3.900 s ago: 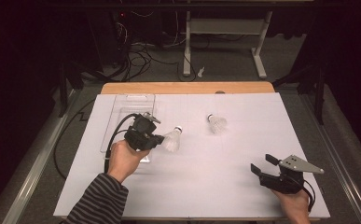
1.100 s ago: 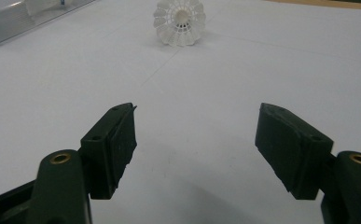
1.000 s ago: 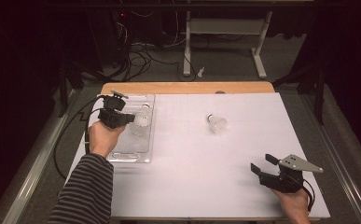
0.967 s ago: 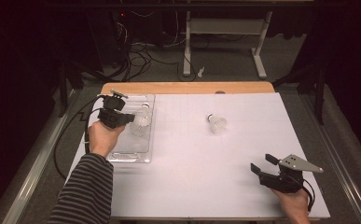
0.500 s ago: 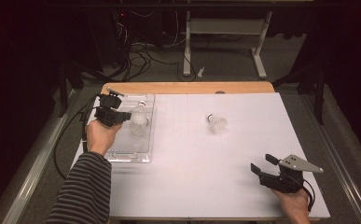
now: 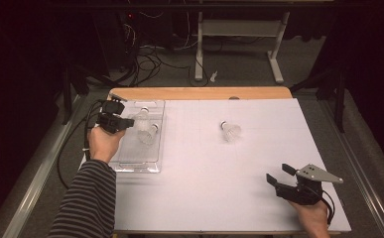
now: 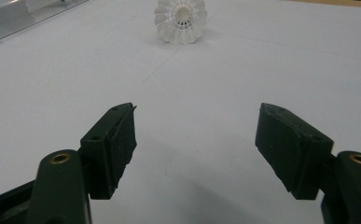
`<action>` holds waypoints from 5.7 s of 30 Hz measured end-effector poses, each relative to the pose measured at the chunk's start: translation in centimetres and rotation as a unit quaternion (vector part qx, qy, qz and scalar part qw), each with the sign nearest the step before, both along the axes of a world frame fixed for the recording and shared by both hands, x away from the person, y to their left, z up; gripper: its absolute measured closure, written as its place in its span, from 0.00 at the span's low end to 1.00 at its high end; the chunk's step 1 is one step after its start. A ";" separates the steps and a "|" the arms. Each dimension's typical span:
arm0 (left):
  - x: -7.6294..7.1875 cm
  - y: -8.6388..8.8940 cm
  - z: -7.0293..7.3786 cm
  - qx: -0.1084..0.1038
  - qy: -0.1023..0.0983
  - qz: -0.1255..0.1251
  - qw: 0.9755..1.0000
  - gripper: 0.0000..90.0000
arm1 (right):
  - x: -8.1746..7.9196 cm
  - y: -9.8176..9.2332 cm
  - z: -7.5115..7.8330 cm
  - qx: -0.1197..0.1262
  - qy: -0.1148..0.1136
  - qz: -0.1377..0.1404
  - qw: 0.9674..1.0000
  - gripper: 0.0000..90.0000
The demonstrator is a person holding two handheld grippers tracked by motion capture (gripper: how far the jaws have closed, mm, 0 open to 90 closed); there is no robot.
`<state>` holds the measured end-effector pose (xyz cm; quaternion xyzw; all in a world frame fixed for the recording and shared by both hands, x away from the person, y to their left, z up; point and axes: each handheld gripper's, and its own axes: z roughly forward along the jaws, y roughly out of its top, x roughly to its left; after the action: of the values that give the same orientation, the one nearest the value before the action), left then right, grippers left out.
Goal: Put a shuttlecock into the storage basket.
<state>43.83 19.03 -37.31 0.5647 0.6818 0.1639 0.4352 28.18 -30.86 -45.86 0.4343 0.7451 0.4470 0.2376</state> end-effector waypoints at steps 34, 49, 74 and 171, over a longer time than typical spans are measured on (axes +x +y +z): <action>2.1 1.0 -2.4 0.041 0.021 0.039 0.998 1.00 | 0.1 0.0 -0.1 -0.003 0.002 0.002 1.000 0.33; 2.5 1.0 -3.3 0.043 0.030 0.042 0.998 0.98 | 0.1 0.0 -0.1 -0.004 0.003 0.002 1.000 0.33; -0.6 -0.8 -1.5 0.050 -0.004 0.001 0.999 0.58 | 0.0 0.0 0.0 -0.004 -0.001 0.001 1.000 0.33; -11.6 -2.6 -2.4 -0.089 -0.095 -0.072 0.989 0.39 | -0.2 0.1 0.1 -0.002 -0.004 0.000 1.000 0.33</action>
<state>32.23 16.48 -39.73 0.5533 0.6066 0.1243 0.5572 27.95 -30.76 -45.74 0.4322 0.7450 0.4472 0.2414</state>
